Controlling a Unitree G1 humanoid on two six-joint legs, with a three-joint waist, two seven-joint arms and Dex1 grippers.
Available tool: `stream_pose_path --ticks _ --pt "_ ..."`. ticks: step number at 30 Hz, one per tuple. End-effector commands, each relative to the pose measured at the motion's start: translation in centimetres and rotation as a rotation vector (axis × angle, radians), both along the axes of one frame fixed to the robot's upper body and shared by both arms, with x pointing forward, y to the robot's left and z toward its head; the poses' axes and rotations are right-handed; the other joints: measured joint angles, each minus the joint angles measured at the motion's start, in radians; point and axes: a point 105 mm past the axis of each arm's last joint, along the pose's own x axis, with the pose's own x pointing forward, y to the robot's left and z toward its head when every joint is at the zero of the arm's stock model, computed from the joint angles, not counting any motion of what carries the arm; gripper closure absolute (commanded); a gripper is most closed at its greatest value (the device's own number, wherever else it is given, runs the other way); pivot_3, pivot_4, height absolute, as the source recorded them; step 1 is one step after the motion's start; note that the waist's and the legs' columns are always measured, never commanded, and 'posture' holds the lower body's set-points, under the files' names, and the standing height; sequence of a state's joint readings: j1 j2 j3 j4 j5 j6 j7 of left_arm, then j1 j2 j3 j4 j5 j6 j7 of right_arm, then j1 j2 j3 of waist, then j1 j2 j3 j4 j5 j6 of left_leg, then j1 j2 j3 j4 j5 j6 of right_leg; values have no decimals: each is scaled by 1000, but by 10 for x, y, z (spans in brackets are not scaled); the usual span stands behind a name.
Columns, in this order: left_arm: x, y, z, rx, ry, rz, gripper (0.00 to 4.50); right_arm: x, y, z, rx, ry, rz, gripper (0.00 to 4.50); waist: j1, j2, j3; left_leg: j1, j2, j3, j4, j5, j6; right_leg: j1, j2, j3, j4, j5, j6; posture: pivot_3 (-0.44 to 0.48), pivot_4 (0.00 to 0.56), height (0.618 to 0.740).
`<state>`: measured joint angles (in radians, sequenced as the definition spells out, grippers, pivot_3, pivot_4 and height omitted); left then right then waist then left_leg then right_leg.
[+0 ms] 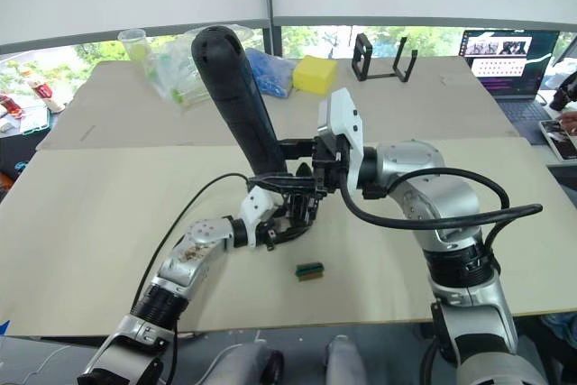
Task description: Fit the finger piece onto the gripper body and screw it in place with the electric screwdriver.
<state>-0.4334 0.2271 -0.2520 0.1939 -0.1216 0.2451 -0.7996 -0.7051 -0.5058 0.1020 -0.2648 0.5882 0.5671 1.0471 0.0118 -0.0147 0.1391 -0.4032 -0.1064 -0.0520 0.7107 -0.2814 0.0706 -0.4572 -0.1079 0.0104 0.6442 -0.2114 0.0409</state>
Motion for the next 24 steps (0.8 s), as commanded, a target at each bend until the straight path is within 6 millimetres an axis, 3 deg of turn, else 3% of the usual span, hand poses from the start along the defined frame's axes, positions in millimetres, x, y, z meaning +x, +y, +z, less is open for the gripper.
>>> stream_pose_path --ticks 1,24 --pt "1 1 9 -18 -31 2 2208 -6 -1 14 34 -87 15 2576 0 0 0 0 0 0 0 0 0 0 0 0 0 0 0 0 150 737" --pt "-2 1 9 -15 -37 -2 2208 -6 0 12 32 -103 28 2576 -1 0 0 0 0 0 0 0 0 0 0 0 0 0 0 0 150 737"
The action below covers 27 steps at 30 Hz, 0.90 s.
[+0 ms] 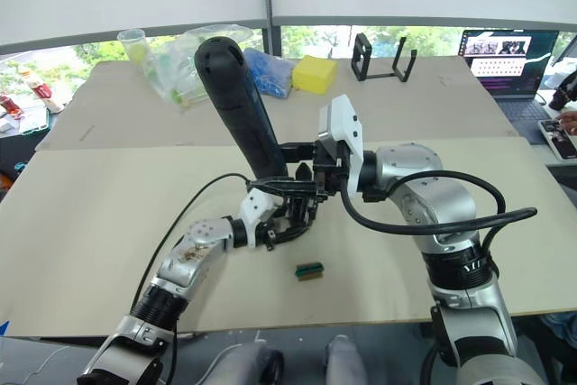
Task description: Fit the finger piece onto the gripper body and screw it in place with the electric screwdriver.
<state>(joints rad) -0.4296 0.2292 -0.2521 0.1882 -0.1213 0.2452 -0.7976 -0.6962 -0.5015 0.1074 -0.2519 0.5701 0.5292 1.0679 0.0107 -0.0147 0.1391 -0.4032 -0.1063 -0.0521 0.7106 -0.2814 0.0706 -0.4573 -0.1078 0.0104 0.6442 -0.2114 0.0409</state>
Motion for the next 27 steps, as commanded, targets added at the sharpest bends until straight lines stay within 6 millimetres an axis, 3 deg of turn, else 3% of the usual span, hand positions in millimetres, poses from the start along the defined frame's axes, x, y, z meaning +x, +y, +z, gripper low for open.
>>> stream_pose_path --ticks 1,27 --pt "-1 0 9 -16 -34 -4 2208 -7 0 15 34 -88 21 2576 0 0 0 0 0 0 0 0 0 0 0 0 0 0 0 0 150 737" --pt "-1 0 9 -16 -32 -3 2208 -9 0 11 17 -88 34 2576 0 0 0 0 0 0 0 0 0 0 0 0 0 0 0 0 150 737"
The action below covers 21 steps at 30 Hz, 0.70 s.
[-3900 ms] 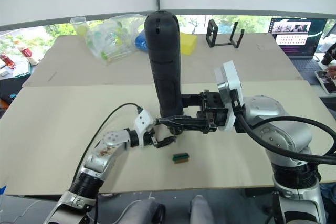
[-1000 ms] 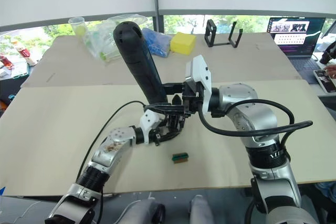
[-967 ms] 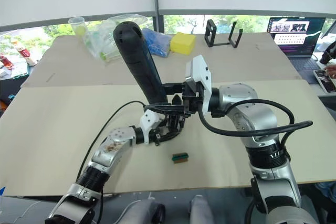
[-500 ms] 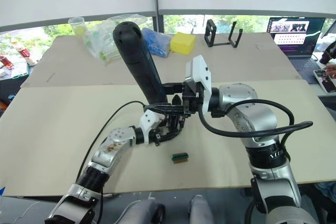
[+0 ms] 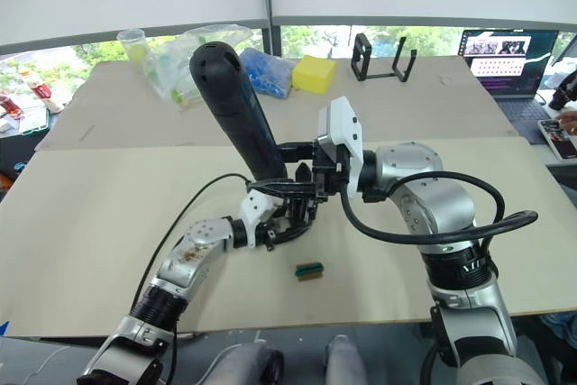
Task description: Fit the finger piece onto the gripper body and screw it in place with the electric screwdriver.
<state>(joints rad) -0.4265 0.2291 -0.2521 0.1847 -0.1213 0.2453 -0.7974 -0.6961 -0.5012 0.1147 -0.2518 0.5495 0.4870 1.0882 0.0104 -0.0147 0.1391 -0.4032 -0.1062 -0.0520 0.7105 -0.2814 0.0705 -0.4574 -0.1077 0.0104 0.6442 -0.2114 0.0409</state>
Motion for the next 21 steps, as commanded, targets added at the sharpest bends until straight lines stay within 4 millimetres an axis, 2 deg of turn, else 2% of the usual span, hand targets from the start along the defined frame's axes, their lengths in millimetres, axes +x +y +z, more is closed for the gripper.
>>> stream_pose_path --ticks 1,12,21 --pt "0 0 9 -15 -32 -3 2208 -7 0 10 27 -41 20 2576 0 0 0 0 0 0 0 0 0 0 0 0 0 0 0 0 150 737" --pt "0 1 10 -15 -34 1 2208 -7 -1 7 24 -31 13 2576 0 0 0 0 0 0 0 0 0 0 0 0 0 0 0 0 150 737" --pt "2 1 11 -16 -38 3 2208 4 -4 -2 49 24 -43 2576 0 0 0 0 0 0 0 0 0 0 0 0 0 0 0 0 150 737"
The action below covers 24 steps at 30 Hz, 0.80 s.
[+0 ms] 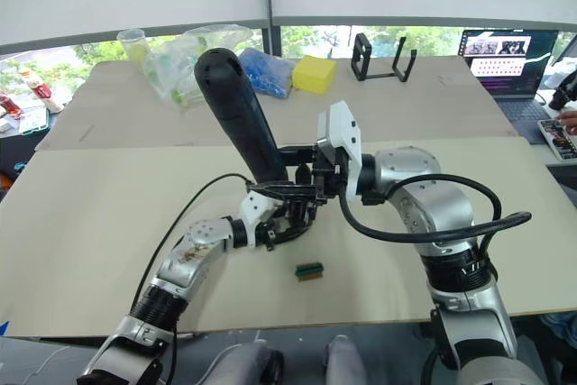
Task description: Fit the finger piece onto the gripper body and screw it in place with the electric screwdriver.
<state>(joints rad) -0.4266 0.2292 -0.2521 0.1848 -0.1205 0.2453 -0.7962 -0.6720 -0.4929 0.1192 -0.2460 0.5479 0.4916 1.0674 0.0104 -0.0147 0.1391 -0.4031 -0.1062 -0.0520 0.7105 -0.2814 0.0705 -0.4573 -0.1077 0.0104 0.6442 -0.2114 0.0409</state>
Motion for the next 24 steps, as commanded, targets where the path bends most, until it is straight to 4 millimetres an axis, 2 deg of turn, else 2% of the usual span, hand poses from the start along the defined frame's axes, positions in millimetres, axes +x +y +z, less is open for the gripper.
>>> stream_pose_path --ticks 1,11,17,21,24 --pt "2 1 11 -16 -38 3 2208 3 -4 4 46 1 -29 2576 0 0 0 0 0 0 0 0 0 0 0 0 0 0 0 0 150 737" --pt "4 7 11 -6 -39 12 2208 19 -17 -29 23 120 -121 2576 -1 0 0 3 0 0 -1 0 0 2 0 0 0 0 0 0 150 737" --pt "3 7 11 -1 -40 7 2208 23 -17 -45 -74 46 -128 2576 -4 1 -1 5 1 0 -2 0 -1 3 1 1 1 0 0 0 150 737" --pt "4 5 13 -2 -45 3 2208 28 -21 -52 -109 179 -146 2576 -5 0 -2 8 1 1 -2 0 -1 6 1 1 1 0 0 0 150 737" --pt "5 4 14 -4 -48 3 2208 31 -22 -52 -107 214 -155 2576 -3 0 -2 14 1 0 -6 0 -1 13 1 1 -2 0 0 0 150 737"
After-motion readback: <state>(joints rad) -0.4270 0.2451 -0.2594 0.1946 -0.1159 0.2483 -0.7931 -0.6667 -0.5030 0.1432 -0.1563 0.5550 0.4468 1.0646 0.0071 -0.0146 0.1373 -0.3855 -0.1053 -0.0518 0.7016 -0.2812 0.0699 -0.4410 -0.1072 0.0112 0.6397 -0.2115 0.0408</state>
